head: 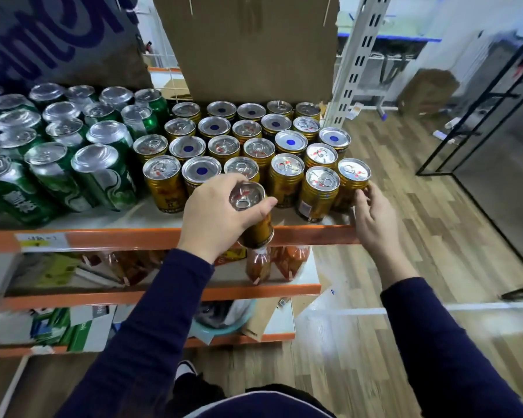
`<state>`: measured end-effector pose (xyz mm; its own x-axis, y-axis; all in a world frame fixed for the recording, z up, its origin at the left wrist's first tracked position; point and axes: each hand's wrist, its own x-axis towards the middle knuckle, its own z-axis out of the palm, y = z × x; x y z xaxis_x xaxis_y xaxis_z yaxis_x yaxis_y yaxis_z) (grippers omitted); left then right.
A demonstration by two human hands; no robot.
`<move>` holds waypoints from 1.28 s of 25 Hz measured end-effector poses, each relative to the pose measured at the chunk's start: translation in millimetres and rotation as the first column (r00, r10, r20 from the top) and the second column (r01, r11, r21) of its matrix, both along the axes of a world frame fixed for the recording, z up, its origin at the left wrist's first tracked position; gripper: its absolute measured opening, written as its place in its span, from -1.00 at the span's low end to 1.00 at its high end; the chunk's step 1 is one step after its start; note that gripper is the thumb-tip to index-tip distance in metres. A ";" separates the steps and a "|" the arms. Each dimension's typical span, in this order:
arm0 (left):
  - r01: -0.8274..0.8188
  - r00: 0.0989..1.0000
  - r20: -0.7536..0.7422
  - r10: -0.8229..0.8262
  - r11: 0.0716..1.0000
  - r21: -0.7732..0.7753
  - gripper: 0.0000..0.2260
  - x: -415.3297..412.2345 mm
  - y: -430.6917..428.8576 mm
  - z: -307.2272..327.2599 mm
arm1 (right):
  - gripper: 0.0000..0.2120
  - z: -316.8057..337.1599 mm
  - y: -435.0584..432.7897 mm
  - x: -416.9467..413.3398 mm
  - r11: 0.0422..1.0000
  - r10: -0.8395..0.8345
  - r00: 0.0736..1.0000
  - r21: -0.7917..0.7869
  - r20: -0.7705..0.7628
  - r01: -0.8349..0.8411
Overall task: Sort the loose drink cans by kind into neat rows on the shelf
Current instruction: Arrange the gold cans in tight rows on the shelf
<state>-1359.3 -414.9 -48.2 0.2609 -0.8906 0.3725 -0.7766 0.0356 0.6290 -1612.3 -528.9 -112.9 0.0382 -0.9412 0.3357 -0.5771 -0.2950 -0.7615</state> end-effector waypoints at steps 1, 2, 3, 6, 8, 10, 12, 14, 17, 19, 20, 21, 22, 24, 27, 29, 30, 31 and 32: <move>0.010 1.000 0.026 -0.009 1.000 -0.025 -0.47 -1.6 -5.2 1.7 | -0.70 -7.8 5.0 0.5 1.000 -0.005 0.999 0.002 -0.043 0.006; 0.015 0.999 0.049 -0.013 0.999 -0.038 -0.45 -3.2 -11.9 4.1 | -0.72 -16.0 9.4 1.3 1.000 -0.003 0.997 0.028 -0.081 0.005; 0.017 0.997 0.071 -0.015 0.999 -0.032 -0.41 -5.2 -19.0 6.5 | -0.74 -24.0 12.6 1.4 0.998 0.007 0.992 0.062 -0.128 0.001; 0.046 0.976 0.211 -0.054 0.998 0.040 -0.32 -12.2 -37.8 7.6 | -0.72 -35.8 15.0 -1.9 0.996 0.032 0.969 0.094 -0.245 -0.009; 0.082 0.961 0.263 -0.089 0.996 0.037 -0.35 -15.9 -43.7 2.9 | -0.71 -35.7 13.9 -3.5 0.996 0.027 0.965 0.091 -0.260 -0.003; 0.117 0.961 0.251 -0.111 0.993 -0.010 -0.39 -16.8 -46.2 -0.8 | -0.67 -36.1 13.8 -4.0 0.995 0.024 0.962 0.101 -0.273 0.004; 0.148 0.947 0.292 -0.131 0.988 -0.037 -0.40 -17.0 -47.3 -1.5 | -0.63 -37.1 13.4 -3.8 0.995 0.024 0.960 0.104 -0.281 0.006; 0.190 0.923 0.349 -0.159 0.980 -0.055 -0.40 -16.6 -48.1 -0.8 | -0.60 -37.7 13.4 -3.4 0.995 0.018 0.961 0.098 -0.277 0.010; 0.214 0.908 0.382 -0.174 0.974 -0.067 -0.39 -17.4 -49.3 -1.4 | -0.56 -39.0 13.0 -4.1 0.995 0.011 0.961 0.098 -0.278 0.017; 0.198 0.917 0.363 -0.167 0.979 -0.049 -0.39 -17.4 -51.2 -3.3 | -0.55 -40.7 13.3 -4.1 0.995 0.004 0.960 0.099 -0.280 0.025; 0.189 0.923 0.347 -0.164 0.981 -0.038 -0.39 -16.9 -52.1 -4.0 | -0.55 -41.0 13.4 -4.3 0.995 0.000 0.961 0.096 -0.277 0.027; 0.186 0.929 0.331 -0.166 0.982 -0.029 -0.39 -16.1 -52.7 -4.1 | -0.55 -41.0 13.9 -4.1 0.996 -0.002 0.963 0.090 -0.271 0.027; 0.193 0.930 0.322 -0.174 0.981 -0.025 -0.39 -15.1 -52.5 -3.8 | -0.56 -41.0 14.4 -4.1 0.996 -0.003 0.964 0.083 -0.265 0.025; 0.229 0.916 0.348 -0.202 0.973 -0.039 -0.39 -13.3 -50.7 -3.2 | -0.56 -41.3 14.9 -3.9 0.997 -0.010 0.964 0.073 -0.267 0.030; 0.269 0.892 0.397 -0.215 0.959 -0.086 -0.39 -10.4 -47.5 -2.5 | -0.56 -40.3 14.6 -3.3 0.997 -0.014 0.963 0.064 -0.270 0.032; 0.281 0.892 0.397 -0.217 0.953 -0.110 -0.40 -7.6 -47.2 -3.3 | -0.57 -39.5 15.0 -2.8 0.997 -0.010 0.963 0.065 -0.268 0.028; 0.287 0.891 0.395 -0.224 0.952 -0.108 -0.40 -6.7 -47.1 -4.6 | -0.58 -39.1 15.2 -2.7 0.997 -0.007 0.965 0.067 -0.264 0.025; 0.296 0.888 0.395 -0.235 0.950 -0.098 -0.40 -6.6 -47.2 -6.1 | -0.59 -38.5 15.4 -2.7 0.998 -0.005 0.966 0.066 -0.259 0.022; 0.304 0.886 0.391 -0.250 0.949 -0.080 -0.41 -7.2 -47.2 -7.9 | -0.59 -37.8 16.0 -2.6 0.998 -0.003 0.967 0.066 -0.256 0.021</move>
<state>-1366.4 -462.2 -56.1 -0.1700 -0.8402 0.5150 -0.8977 0.3476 0.2707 -1614.9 -513.0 -150.7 0.1030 -0.9623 0.2515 -0.7583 -0.2396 -0.6062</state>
